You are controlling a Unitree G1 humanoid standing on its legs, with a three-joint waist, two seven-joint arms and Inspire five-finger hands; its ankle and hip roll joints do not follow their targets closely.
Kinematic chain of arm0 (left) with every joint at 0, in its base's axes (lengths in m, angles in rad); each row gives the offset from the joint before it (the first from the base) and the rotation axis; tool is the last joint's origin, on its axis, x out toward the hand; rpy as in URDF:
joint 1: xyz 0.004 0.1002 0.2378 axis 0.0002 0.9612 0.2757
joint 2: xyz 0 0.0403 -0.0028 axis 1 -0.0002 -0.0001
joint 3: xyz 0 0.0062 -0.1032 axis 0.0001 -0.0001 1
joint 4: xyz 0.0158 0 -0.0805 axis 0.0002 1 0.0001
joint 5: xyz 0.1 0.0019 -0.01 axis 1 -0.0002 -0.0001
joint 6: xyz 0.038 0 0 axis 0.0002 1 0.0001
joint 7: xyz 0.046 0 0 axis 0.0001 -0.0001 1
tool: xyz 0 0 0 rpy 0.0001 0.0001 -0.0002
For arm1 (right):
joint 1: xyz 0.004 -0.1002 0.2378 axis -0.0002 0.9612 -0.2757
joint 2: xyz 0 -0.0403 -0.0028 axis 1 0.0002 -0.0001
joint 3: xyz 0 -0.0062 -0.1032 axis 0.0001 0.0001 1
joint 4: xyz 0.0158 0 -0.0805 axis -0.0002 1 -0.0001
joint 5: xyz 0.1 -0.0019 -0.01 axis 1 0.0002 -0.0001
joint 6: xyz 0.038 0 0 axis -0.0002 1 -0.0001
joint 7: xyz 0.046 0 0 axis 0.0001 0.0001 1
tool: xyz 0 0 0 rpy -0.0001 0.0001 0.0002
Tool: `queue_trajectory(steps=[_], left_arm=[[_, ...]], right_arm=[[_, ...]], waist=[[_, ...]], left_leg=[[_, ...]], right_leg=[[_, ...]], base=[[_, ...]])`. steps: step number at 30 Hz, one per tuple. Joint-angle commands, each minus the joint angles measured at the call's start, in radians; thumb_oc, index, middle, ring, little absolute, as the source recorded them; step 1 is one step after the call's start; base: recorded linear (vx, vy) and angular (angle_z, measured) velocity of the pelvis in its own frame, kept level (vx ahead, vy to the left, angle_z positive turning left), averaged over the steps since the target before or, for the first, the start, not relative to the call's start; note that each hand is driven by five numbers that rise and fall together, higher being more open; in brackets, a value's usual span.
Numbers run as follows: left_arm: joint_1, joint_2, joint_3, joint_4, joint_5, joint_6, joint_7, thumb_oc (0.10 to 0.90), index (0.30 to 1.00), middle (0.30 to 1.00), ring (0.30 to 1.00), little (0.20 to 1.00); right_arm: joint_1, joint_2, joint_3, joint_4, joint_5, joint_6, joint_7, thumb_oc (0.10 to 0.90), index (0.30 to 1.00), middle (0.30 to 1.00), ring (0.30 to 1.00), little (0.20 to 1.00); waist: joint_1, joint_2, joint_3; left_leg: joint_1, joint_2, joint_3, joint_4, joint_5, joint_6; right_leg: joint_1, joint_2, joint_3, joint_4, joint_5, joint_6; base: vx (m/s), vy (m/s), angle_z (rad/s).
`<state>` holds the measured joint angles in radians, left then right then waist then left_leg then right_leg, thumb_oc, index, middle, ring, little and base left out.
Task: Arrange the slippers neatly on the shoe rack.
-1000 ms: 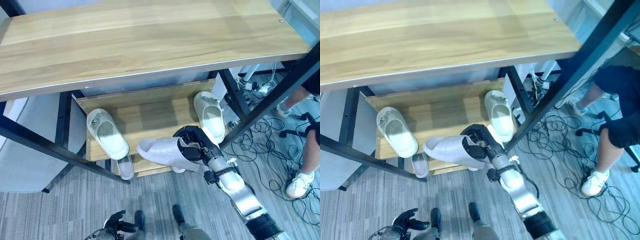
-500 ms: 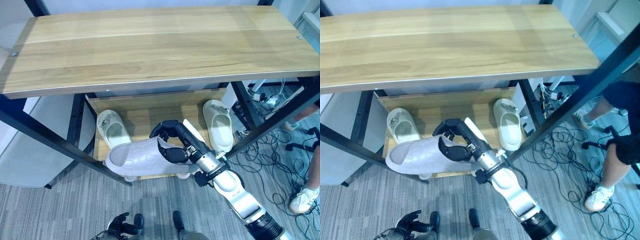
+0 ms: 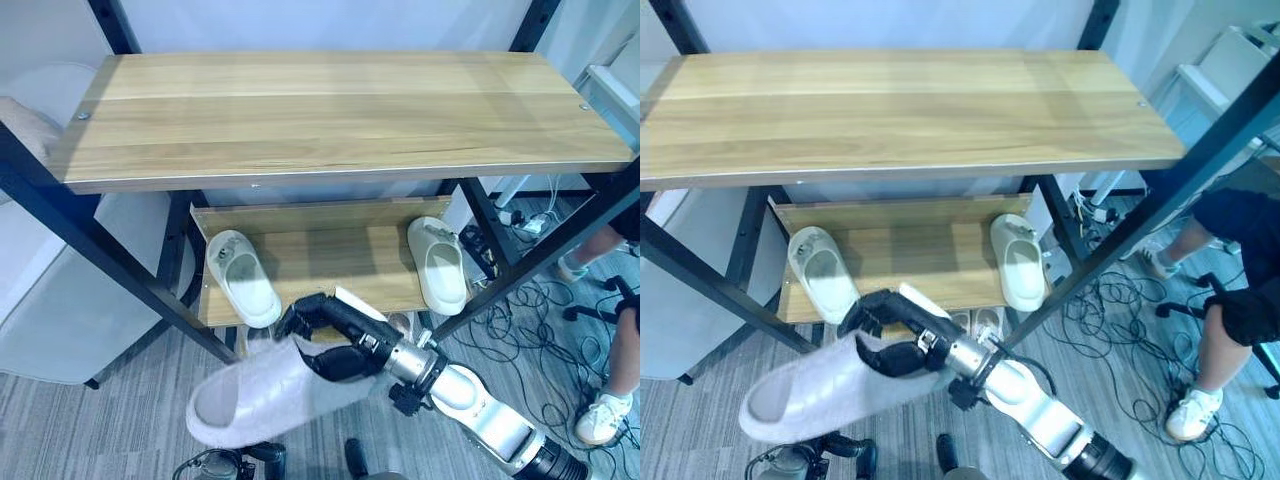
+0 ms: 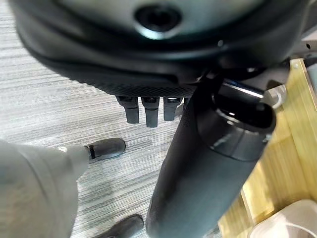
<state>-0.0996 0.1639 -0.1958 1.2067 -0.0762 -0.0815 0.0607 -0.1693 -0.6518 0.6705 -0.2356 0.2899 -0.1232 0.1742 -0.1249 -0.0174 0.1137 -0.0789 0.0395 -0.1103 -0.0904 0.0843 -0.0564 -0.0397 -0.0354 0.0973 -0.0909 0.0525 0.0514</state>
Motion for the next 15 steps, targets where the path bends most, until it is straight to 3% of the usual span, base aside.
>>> queue_trajectory(steps=[1,8,11,15], left_arm=[[-0.051,0.044,-0.026,0.069,0.024,-0.024,-0.025,0.8,0.9,0.9,0.9,0.9],[-0.032,0.049,-0.033,0.072,0.039,-0.029,-0.048,0.8,0.9,0.9,0.9,0.9],[-0.031,0.059,-0.024,0.071,0.033,-0.031,-0.047,0.8,0.9,0.9,0.9,0.9],[-0.05,0.069,-0.023,0.07,0.026,-0.036,-0.043,0.8,0.9,0.9,0.9,0.9]], right_arm=[[-0.041,0.042,-0.022,-0.056,0.094,-0.087,0.04,0.4,0.3,0.3,0.3,0.3],[-0.004,0.017,-0.002,0.119,0.061,-0.083,0.094,0.4,0.3,0.3,0.3,0.3],[-0.026,0.033,-0.006,0.187,0.026,-0.09,0.084,0.4,0.3,0.3,0.3,0.3],[-0.078,0.072,-0.028,0.256,-0.017,-0.103,0.044,0.4,0.3,0.3,0.3,0.3]], waist=[[0.019,-0.046,-0.051],[0.035,-0.051,-0.054],[0.046,-0.057,-0.026],[0.057,-0.074,0.053]], left_leg=[[0.074,-0.05,0.044,0.003,-0.088,0.043],[0.081,-0.039,0.035,0.003,-0.087,0.041],[0.069,-0.031,0.03,0.019,-0.084,0.037],[-0.059,-0.028,0.025,0.194,-0.12,0.022]], right_leg=[[-0.071,-0.025,0.036,0.132,0.056,0.022],[-0.06,-0.014,0.022,0.137,0.033,0.014],[-0.078,-0.008,0.015,0.17,0.015,0.008],[-0.137,-0.012,-0.007,0.23,0.0,0.001]], base=[[-0.01,-0.017,0.18],[-0.01,-0.037,0.05],[-0.08,-0.049,0.03],[-0.18,-0.084,0.19]])
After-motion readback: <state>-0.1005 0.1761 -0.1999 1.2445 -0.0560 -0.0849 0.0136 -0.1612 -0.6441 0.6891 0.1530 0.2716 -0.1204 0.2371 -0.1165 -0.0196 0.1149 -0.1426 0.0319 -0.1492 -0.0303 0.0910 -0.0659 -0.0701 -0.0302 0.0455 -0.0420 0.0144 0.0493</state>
